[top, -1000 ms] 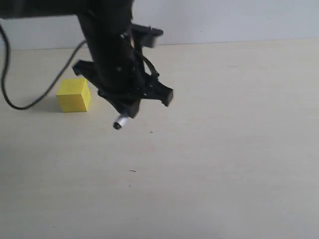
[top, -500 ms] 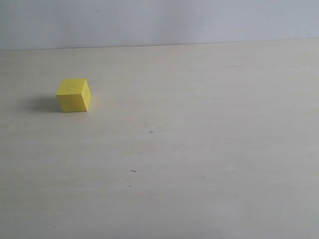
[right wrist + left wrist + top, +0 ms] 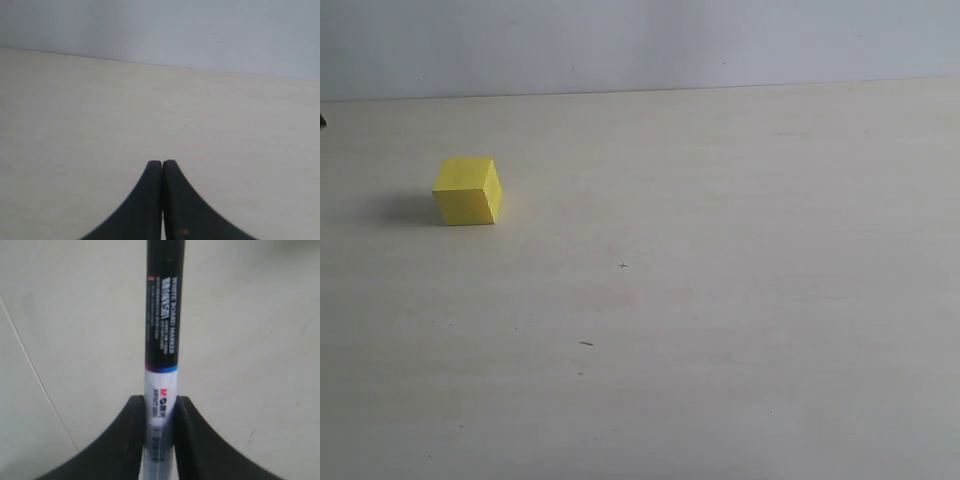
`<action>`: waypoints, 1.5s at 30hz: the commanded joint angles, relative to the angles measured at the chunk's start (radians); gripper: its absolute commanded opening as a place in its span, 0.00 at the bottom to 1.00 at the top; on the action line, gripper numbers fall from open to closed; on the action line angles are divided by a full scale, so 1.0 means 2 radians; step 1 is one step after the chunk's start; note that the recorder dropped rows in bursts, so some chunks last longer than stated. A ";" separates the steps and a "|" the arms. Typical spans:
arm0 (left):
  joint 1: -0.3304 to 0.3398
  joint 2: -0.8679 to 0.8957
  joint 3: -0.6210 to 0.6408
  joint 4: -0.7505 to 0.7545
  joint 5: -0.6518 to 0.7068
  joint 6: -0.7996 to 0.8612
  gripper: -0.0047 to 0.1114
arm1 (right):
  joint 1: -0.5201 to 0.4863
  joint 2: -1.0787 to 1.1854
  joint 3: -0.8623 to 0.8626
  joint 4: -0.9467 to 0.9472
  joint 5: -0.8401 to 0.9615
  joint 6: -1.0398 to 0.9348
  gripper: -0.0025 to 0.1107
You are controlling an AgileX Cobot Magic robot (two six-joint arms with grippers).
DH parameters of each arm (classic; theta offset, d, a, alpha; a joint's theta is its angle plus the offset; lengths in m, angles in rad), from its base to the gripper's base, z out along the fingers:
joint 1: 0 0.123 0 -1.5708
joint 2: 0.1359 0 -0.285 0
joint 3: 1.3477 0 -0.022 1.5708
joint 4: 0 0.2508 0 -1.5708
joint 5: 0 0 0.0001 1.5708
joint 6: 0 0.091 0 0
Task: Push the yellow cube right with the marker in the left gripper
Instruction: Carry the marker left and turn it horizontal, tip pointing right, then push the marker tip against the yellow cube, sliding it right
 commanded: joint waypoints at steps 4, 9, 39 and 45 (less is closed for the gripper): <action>0.013 0.087 -0.022 -0.004 -0.021 0.266 0.04 | -0.003 -0.003 0.002 0.000 -0.003 -0.003 0.02; 0.013 0.137 -0.064 -0.010 -0.063 0.267 0.04 | -0.003 -0.003 0.002 0.000 -0.003 -0.003 0.02; -0.054 0.188 -0.109 -0.046 -0.079 0.389 0.04 | -0.002 -0.003 0.002 0.000 -0.003 -0.003 0.02; -0.125 0.188 -0.126 -0.037 -0.078 0.325 0.04 | -0.002 -0.003 0.002 0.000 -0.003 -0.003 0.02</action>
